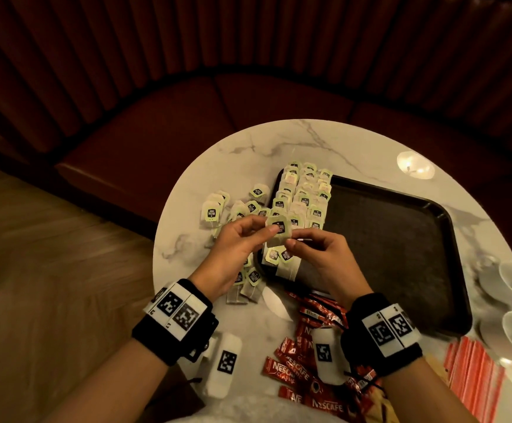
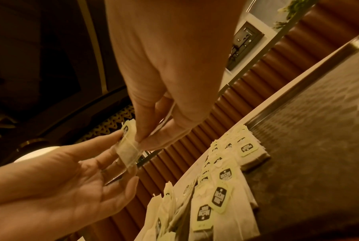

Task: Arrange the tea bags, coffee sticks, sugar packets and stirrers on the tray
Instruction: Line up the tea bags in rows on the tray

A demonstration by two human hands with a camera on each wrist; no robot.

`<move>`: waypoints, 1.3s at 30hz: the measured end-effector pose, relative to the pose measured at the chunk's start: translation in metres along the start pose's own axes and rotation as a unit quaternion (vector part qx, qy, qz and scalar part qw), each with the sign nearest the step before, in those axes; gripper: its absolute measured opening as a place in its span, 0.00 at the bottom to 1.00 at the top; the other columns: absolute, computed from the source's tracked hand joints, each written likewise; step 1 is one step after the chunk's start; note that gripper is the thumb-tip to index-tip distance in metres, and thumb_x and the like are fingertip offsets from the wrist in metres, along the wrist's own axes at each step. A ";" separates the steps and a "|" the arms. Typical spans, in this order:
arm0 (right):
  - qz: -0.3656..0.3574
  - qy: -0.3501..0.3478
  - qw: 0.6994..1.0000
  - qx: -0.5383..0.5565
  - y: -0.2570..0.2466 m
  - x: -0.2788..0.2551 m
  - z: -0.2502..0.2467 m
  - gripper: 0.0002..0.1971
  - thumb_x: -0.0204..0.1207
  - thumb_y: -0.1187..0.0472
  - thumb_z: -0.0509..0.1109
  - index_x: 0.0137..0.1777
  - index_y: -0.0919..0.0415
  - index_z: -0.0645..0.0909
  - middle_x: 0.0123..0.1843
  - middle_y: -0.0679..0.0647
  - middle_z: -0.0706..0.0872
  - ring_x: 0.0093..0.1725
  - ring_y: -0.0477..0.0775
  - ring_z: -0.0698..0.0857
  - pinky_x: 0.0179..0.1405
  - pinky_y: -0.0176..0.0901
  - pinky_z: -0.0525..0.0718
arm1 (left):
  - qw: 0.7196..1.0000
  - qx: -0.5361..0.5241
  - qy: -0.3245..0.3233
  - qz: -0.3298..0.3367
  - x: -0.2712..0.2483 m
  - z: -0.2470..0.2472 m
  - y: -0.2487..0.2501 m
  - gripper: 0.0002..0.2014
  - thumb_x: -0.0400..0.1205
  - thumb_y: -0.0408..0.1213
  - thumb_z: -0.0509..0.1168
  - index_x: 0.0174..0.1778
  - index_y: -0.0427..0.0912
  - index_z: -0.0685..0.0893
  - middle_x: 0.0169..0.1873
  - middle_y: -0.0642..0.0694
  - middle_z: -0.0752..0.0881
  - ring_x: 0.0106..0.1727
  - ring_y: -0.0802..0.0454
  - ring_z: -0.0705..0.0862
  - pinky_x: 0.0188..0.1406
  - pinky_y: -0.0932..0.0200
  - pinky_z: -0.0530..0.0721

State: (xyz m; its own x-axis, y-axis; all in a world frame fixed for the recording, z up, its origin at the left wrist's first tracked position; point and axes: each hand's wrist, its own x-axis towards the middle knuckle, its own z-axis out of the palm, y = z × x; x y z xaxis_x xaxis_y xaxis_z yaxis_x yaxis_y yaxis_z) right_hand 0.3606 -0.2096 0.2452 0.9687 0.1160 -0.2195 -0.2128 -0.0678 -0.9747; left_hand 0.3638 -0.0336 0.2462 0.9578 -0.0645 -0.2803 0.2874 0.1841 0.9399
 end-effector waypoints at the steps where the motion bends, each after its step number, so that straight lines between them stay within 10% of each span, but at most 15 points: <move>1: 0.003 0.006 1.000 -0.001 0.000 0.000 -0.001 0.08 0.76 0.67 0.75 0.53 0.66 0.88 0.49 0.64 0.92 0.50 0.59 0.90 0.56 0.43 0.87 | 1.000 0.003 -0.008 0.006 -0.001 0.000 0.000 0.08 0.79 0.33 0.71 0.53 0.38 0.88 0.49 0.46 0.91 0.52 0.54 0.88 0.56 0.60 0.83; 14: 0.155 0.171 0.973 -0.006 0.054 0.040 -0.061 0.08 0.80 0.70 0.70 0.57 0.71 0.85 0.42 0.57 0.89 0.38 0.48 0.84 0.32 0.28 0.85 | 0.990 0.127 0.059 -0.012 0.003 -0.037 -0.019 0.07 0.85 0.32 0.63 0.54 0.43 0.86 0.47 0.52 0.85 0.47 0.60 0.81 0.43 0.68 0.77; 22: 0.128 0.149 0.949 -0.247 0.043 0.042 -0.059 0.10 0.80 0.60 0.72 0.60 0.59 0.86 0.52 0.54 0.89 0.51 0.52 0.88 0.62 0.53 0.86 | 0.972 0.193 0.132 -0.019 0.003 -0.064 -0.043 0.08 0.83 0.25 0.62 0.54 0.39 0.83 0.46 0.51 0.82 0.47 0.58 0.80 0.42 0.73 0.76; 28: -0.025 -0.084 0.922 -0.377 0.014 0.013 -0.004 0.09 0.80 0.57 0.72 0.59 0.50 0.85 0.52 0.42 0.84 0.51 0.37 0.81 0.49 0.28 0.79 | 0.943 0.286 0.170 -0.014 0.016 -0.078 -0.056 0.12 0.78 0.27 0.69 0.53 0.42 0.77 0.55 0.40 0.80 0.52 0.49 0.81 0.52 0.61 0.81; 34: -0.102 -0.190 0.832 -0.511 0.037 0.016 0.035 0.18 0.77 0.56 0.75 0.67 0.50 0.83 0.58 0.53 0.78 0.60 0.53 0.73 0.63 0.50 0.78 | 0.928 0.349 0.125 -0.033 0.016 -0.070 -0.057 0.17 0.77 0.35 0.75 0.55 0.42 0.73 0.50 0.45 0.82 0.51 0.48 0.81 0.52 0.55 0.80; 39: -0.125 -0.186 0.791 -0.570 0.042 0.018 0.043 0.21 0.77 0.52 0.75 0.70 0.48 0.80 0.67 0.53 0.73 0.66 0.56 0.68 0.67 0.47 0.72 | 0.919 0.370 0.123 -0.047 0.010 -0.069 -0.062 0.19 0.75 0.36 0.76 0.56 0.42 0.75 0.49 0.43 0.87 0.49 0.45 0.85 0.52 0.48 0.84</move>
State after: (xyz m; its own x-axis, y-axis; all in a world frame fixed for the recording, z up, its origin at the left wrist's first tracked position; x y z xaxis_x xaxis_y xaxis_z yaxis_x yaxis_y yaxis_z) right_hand 0.3638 -0.1673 0.1980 0.8129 0.5354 -0.2292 0.4375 -0.8211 -0.3666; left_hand 0.3560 0.0222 0.1718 0.9281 0.1948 -0.3174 0.3717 -0.5353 0.7585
